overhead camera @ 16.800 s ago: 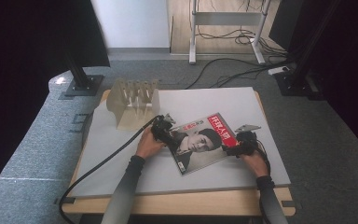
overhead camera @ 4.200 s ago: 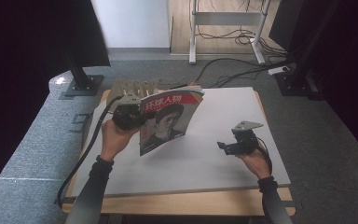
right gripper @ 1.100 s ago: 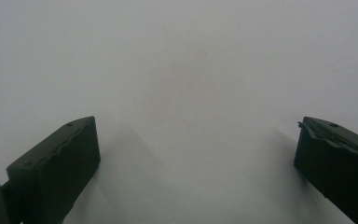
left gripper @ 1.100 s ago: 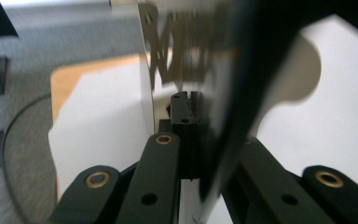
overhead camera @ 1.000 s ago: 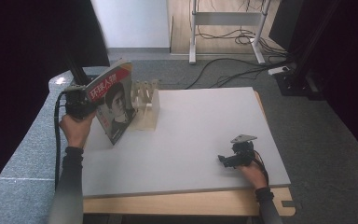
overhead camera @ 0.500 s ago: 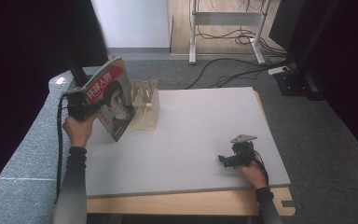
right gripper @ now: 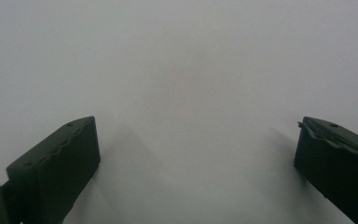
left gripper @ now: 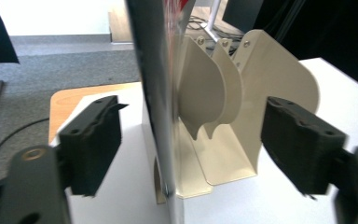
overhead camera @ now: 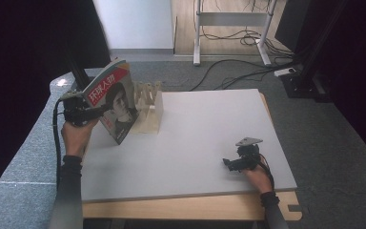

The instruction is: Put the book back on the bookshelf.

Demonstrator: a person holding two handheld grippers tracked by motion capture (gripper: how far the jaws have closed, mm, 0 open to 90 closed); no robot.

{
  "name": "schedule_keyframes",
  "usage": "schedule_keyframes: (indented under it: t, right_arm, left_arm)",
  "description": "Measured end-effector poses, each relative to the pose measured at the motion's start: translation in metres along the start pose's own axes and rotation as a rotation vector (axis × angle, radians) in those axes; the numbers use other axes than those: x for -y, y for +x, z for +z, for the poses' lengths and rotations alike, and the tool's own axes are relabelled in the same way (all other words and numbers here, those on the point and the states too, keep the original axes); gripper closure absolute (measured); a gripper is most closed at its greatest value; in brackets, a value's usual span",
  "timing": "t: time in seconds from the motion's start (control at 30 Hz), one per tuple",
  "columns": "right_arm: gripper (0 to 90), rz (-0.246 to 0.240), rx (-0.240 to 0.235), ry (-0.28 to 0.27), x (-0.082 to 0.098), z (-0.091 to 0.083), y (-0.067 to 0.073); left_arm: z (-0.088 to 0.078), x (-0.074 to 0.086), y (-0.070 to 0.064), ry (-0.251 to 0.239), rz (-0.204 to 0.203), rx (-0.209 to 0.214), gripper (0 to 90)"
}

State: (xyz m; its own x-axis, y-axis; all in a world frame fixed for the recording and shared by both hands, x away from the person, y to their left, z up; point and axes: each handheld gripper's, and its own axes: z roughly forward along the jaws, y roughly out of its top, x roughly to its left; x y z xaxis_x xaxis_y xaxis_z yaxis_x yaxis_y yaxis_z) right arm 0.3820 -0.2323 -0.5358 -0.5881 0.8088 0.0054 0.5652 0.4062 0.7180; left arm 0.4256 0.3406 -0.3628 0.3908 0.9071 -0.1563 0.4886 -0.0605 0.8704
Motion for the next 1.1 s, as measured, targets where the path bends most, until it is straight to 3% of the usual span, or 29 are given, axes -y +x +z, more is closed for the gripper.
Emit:
schedule_keyframes:
  t: [0.3,0.5,0.8,1.1]
  right_arm:
    - [0.0,0.002,-0.001,0.001,0.0,0.0,0.0]
    - [0.0,0.001,0.0,0.001,0.0,0.0,0.0]
    - [0.0,0.002,0.0,0.002,0.0,0.0,0.0]
    - [0.0,0.0,0.001,0.002,0.0,0.0,0.0]
  left_arm:
    - [-0.022,0.006,-0.01,0.016,0.038,0.024,13.2]
    - [-0.031,0.019,-0.019,0.03,0.065,0.038,11.8]
    - [-0.035,0.037,-0.044,0.093,0.145,0.02,0.0]
    - [-0.032,0.048,-0.07,0.104,0.169,0.078,0.0]
